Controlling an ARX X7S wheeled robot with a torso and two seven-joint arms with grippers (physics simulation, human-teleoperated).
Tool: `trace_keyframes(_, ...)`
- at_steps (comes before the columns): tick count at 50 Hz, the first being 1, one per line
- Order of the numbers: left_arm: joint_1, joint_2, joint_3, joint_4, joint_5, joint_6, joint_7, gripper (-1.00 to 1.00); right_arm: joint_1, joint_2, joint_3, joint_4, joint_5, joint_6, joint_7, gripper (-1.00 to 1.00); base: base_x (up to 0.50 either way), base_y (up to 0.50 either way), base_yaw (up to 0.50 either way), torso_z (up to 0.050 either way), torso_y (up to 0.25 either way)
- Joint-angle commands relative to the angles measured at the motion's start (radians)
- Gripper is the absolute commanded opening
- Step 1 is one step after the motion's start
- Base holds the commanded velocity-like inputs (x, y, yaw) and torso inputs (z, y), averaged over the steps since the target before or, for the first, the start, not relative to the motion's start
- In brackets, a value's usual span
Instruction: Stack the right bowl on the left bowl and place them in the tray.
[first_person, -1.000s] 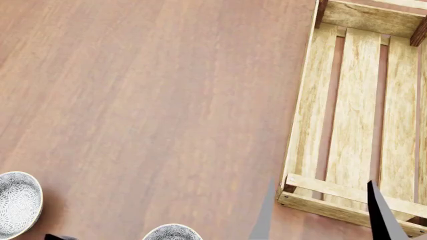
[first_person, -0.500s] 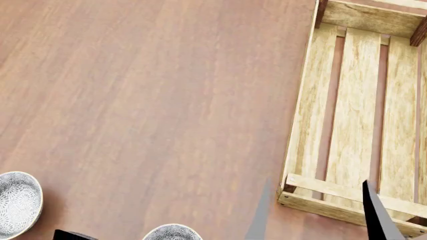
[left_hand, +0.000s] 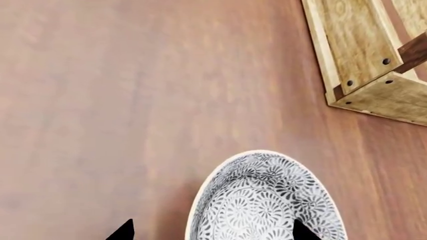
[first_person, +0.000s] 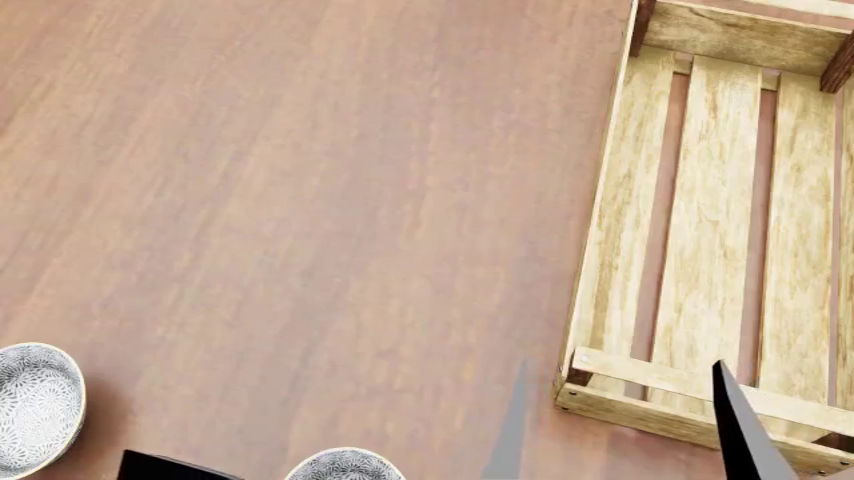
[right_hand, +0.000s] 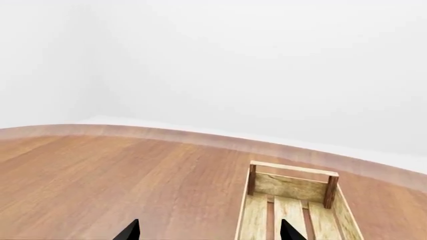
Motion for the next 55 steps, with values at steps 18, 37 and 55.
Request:
trace_keyframes(18,-0.015,0.022,0.023,-0.060,0.028,0.015,0.026,-1.00,0.018,0.011,-0.027,0.010,0.005,-0.006,0.012,1.00,0.00,0.00,0.00,0.000,0.000)
trace_keyframes(37,-0.009,0.024,0.014,-0.068,0.022,0.030,0.027,-1.00,0.024,0.017,-0.037,0.011,0.011,-0.006,0.020,1.00,0.00,0.00,0.00,0.000,0.000)
trace_keyframes(55,-0.013,-0.021,-0.040,0.115,-0.060,-0.014,-0.098,-1.00,0.034,0.021,-0.051,0.010,0.012,-0.003,0.030,1.00,0.00,0.00,0.00,0.000,0.000)
